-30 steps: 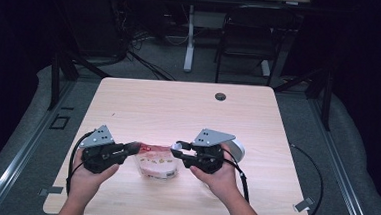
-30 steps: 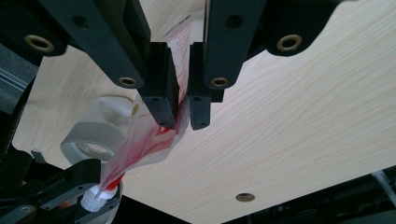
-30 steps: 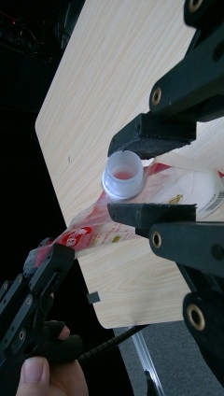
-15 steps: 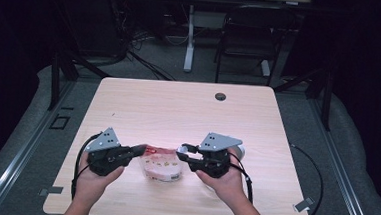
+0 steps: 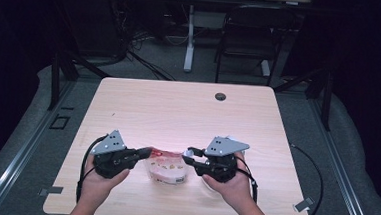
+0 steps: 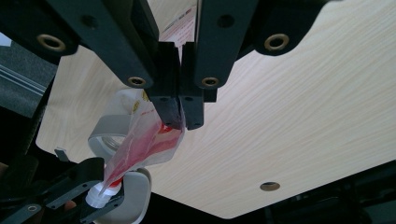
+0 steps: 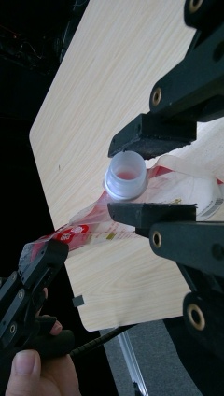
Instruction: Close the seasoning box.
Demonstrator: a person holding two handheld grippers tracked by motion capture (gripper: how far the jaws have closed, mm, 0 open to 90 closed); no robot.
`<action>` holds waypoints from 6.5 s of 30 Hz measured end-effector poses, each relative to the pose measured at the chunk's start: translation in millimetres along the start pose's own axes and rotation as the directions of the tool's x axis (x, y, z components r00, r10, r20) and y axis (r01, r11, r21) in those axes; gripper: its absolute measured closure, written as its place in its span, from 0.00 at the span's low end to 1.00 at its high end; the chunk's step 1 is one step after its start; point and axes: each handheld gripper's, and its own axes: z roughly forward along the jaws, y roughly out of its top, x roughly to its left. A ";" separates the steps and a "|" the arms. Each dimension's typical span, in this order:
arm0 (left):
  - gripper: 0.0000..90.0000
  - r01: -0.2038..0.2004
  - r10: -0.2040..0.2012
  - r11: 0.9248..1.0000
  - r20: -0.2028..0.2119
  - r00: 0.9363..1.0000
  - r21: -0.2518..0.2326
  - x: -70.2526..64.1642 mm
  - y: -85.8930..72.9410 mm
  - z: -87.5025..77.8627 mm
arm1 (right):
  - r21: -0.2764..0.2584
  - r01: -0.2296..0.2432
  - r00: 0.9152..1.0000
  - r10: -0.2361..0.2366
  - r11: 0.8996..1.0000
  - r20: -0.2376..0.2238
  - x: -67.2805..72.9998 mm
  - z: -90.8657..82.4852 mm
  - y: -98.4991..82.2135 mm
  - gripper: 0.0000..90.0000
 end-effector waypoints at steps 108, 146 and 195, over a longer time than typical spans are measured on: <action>0.72 0.081 -0.082 0.997 -0.051 0.995 -0.009 27.6 -18.7 -25.8 | 0.316 0.258 0.962 -0.213 0.913 -0.169 34.2 85.9 82.7 0.85; 0.72 0.089 -0.089 0.996 -0.060 0.994 0.007 31.7 -22.5 -23.2 | 0.382 0.286 0.954 -0.224 0.879 -0.200 32.4 99.4 85.9 0.93; 0.60 0.047 -0.047 0.997 -0.008 0.999 0.064 23.4 -28.6 2.5 | 0.353 0.262 0.956 -0.190 0.898 -0.225 12.6 68.4 83.9 1.00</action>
